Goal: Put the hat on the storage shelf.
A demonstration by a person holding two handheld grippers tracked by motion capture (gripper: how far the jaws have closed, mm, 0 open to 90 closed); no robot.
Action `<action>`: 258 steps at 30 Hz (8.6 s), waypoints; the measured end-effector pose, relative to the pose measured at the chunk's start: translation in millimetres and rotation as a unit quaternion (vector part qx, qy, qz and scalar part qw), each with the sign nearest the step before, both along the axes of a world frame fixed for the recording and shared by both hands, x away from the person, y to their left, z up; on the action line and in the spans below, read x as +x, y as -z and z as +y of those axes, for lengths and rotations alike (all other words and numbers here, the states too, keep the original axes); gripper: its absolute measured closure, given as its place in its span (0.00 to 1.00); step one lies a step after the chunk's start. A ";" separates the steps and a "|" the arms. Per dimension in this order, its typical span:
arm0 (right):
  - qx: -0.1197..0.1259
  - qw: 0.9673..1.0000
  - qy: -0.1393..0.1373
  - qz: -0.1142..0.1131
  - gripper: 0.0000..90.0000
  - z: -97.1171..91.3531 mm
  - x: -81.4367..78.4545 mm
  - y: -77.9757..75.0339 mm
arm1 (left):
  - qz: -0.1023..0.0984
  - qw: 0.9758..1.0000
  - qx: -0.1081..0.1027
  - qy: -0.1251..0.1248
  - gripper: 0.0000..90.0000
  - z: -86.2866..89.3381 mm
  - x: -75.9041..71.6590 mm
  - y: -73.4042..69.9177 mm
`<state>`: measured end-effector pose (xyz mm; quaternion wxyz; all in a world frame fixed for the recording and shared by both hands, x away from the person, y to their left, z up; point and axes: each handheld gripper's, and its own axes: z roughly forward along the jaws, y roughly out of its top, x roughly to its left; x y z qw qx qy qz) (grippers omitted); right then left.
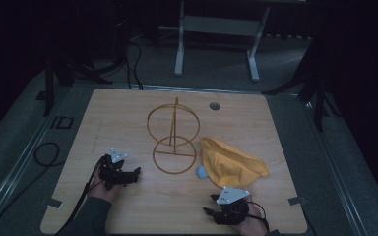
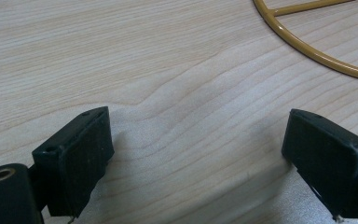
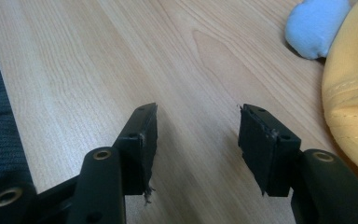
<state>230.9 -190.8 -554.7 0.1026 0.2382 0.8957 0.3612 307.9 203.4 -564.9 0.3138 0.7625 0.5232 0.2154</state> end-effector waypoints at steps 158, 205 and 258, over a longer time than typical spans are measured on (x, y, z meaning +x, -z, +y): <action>0.006 0.991 0.103 -0.080 0.70 -103.7 88.5 -133.1 | 0.000 1.000 0.000 0.003 0.10 0.0 0.3 0.0; -0.219 0.973 -0.066 0.044 0.88 -29.1 147.3 -133.8 | 0.000 1.000 0.000 0.003 0.10 0.0 0.3 0.0; -0.208 0.975 -0.033 -0.072 0.88 -57.8 147.1 -220.5 | 0.001 1.000 -0.001 0.003 0.10 0.0 0.3 -0.2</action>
